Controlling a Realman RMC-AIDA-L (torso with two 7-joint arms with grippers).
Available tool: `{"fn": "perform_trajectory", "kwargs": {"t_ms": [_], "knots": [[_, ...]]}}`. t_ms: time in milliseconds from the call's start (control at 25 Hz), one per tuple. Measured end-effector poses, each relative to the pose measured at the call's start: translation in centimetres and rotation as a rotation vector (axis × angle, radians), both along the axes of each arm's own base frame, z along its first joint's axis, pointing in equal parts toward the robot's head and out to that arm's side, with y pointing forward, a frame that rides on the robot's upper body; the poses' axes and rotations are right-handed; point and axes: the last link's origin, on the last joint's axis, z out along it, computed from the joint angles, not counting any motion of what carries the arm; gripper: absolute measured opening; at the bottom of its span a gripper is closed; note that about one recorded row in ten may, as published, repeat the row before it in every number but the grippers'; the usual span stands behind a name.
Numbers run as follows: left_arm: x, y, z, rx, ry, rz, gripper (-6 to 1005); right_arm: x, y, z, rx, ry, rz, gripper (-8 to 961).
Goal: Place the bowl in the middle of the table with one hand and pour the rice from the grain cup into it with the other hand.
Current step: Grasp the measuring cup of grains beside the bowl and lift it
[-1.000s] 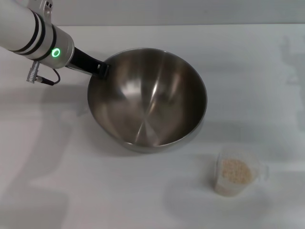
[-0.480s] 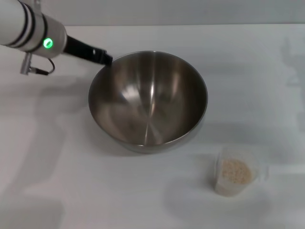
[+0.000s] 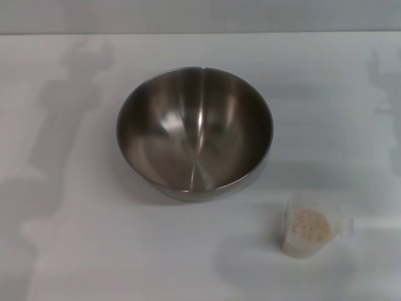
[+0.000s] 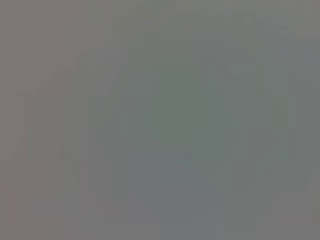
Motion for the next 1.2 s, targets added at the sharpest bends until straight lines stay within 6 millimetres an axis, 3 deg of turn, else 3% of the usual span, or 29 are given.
{"fn": "perform_trajectory", "kwargs": {"t_ms": [40,80,280,400,440,680,920,1200], "knots": [[0.0,0.0,0.0,0.0,0.0,0.0,433,-0.1,0.0,-0.1,-0.002,0.003,0.003,524],[-0.8,-0.8,0.5,0.127,-0.01,-0.048,432,-0.1,-0.1,-0.2,-0.003,0.008,0.005,524],[-2.8,-4.4,0.2,0.438,-0.093,-0.268,428,0.2,-1.7,-1.0,-0.001,0.057,0.003,525],[-2.7,-5.2,-0.3,0.424,-0.151,-0.381,425,0.7,-3.5,-1.8,0.012,0.067,-0.024,522],[-2.7,-5.2,-0.3,0.424,-0.151,-0.381,425,0.7,-3.5,-1.8,0.012,0.067,-0.024,522],[-3.7,-4.1,-1.4,0.323,-0.169,-0.372,425,1.1,-7.8,-4.2,-0.036,0.107,-0.057,517],[-4.8,-3.1,-1.8,0.297,-0.159,-0.324,425,1.3,-13.8,-7.5,-0.162,0.116,-0.052,515],[-5.4,-2.2,-2.3,0.266,-0.137,-0.293,425,1.3,-17.9,-9.2,-0.249,0.081,-0.033,516]]}}
